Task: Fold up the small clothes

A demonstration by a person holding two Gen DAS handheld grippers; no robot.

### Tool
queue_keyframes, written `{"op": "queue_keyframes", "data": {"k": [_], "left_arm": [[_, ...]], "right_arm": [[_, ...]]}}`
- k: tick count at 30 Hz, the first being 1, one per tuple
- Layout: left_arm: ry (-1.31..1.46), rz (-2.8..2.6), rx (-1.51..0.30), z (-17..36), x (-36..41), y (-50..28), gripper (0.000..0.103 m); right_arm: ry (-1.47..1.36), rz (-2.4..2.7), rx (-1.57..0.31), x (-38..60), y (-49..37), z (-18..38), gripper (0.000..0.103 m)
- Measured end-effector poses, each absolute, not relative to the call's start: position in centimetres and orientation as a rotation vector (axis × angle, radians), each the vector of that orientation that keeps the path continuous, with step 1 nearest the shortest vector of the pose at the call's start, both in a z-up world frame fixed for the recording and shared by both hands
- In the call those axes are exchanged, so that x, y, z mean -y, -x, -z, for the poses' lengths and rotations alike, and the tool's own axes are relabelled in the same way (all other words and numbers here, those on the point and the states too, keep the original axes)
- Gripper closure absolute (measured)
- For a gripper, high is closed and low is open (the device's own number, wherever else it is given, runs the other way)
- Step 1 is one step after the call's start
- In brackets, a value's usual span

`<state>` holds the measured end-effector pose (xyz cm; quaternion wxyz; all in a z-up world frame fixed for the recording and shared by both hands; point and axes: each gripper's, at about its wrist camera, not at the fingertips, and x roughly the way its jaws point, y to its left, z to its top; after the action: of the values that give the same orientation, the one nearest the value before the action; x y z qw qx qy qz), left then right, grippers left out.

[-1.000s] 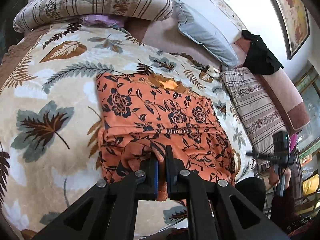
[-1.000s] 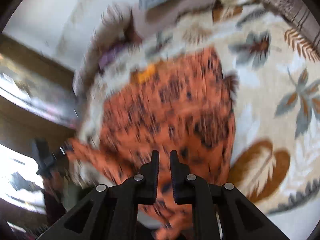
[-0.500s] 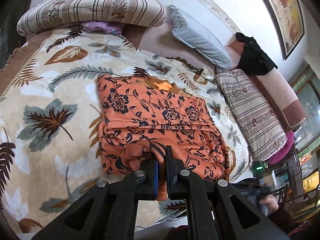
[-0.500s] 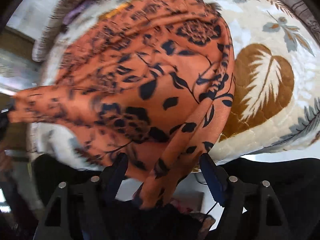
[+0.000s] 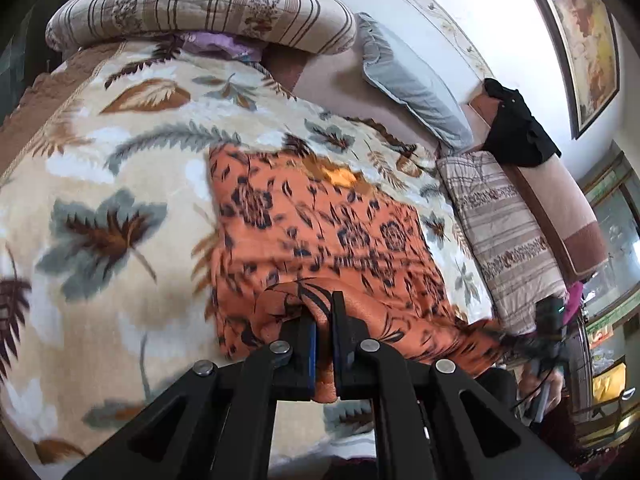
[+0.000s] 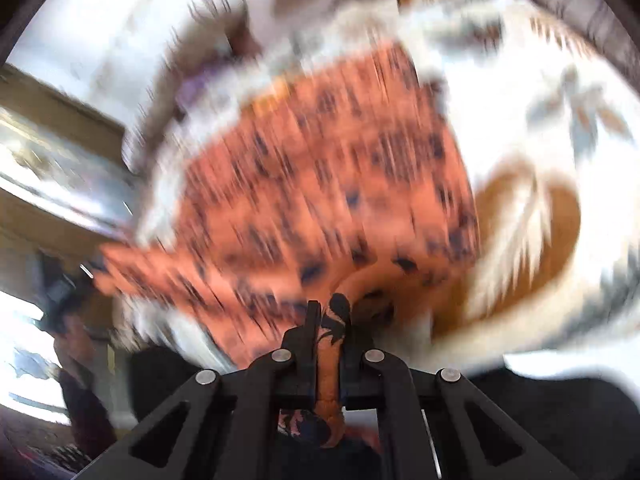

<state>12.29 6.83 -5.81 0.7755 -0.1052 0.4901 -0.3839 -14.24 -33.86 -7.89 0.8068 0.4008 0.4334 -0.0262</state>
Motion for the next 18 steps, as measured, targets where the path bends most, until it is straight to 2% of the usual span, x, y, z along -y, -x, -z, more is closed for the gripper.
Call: {"op": "queue_keyframes", "data": {"k": [5, 12, 15, 18], "left_arm": [[0.283, 0.797, -1.089, 5.7, -4.3, -18.5, 0.097], [0.304, 0.657, -1.112, 9.5, 0.7, -28.8, 0.096], [0.349, 0.572, -1.140, 13.8, 1.7, -31.7, 0.096], [0.395, 0.524, -1.109, 16.8, 1.3, -31.4, 0.092]], "right_arm": [[-0.908, 0.125, -0.723, 40.2, 6.9, 6.4, 0.096], [-1.160, 0.220, -0.544, 49.7, -2.4, 12.6, 0.095], [-1.241, 0.283, -0.661, 52.0, -5.7, 17.0, 0.088], [-1.216, 0.302, -0.734, 53.3, -7.2, 18.9, 0.087]]}}
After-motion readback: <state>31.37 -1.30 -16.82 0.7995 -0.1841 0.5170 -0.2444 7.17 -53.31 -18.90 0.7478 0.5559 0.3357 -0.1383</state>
